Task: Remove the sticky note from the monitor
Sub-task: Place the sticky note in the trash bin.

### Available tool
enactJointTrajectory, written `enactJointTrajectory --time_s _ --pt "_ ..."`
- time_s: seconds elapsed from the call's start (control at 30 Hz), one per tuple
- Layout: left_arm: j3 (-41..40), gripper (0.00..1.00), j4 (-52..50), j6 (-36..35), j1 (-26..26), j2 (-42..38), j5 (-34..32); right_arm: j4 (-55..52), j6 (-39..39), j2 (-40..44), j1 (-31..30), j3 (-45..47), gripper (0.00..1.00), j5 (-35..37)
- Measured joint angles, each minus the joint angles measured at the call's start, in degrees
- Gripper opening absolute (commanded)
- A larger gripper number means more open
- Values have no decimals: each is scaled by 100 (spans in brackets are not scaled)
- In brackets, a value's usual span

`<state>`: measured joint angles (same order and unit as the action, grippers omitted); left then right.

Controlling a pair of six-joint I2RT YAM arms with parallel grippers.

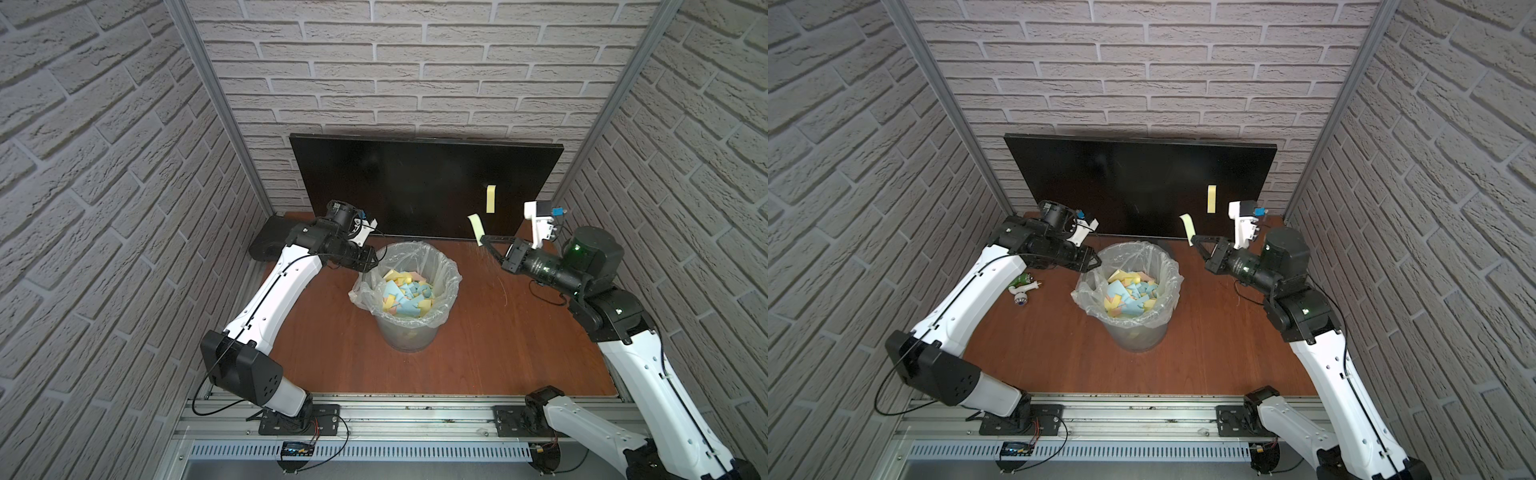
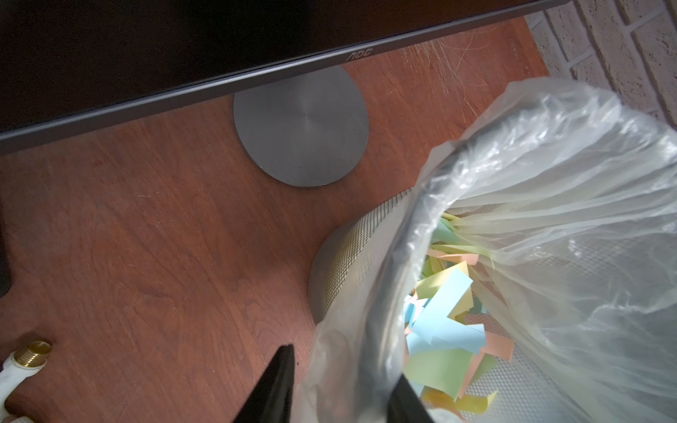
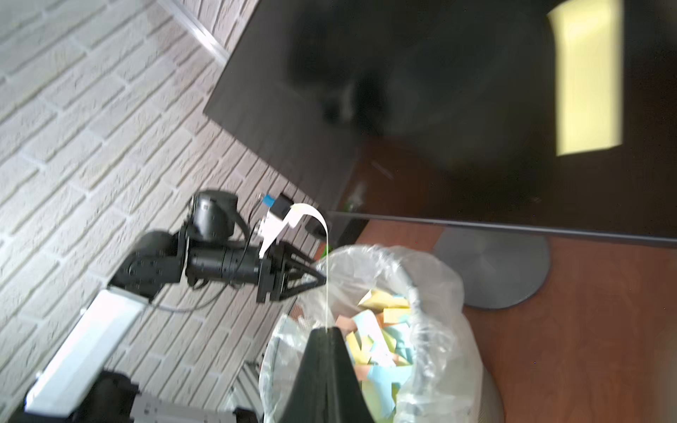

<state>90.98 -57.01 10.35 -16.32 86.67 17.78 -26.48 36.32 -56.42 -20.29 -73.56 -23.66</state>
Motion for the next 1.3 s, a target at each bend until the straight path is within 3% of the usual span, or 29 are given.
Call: enactJointTrajectory --time_s 0.2,0.4,0.6,0.77,0.87,1.3 --pt "0 37 0 0 0 0 0 -614 -748 -890 -1596 -52 3 743" --pt "0 37 0 0 0 0 0 -1123 -1307 -1928 -2487 -376 3 1569" --pt "0 37 0 0 0 0 0 -1340 -1550 -2334 -2634 -715 3 2203" --pt "0 37 0 0 7 0 2 -1421 -1703 -2472 -2651 -984 24 2514" --pt "0 37 0 0 11 0 2 -1486 -1751 -2494 -2669 -1023 30 2579" --pt "0 38 0 0 31 0 2 -1659 -1766 -2492 -2680 -1355 34 2568"
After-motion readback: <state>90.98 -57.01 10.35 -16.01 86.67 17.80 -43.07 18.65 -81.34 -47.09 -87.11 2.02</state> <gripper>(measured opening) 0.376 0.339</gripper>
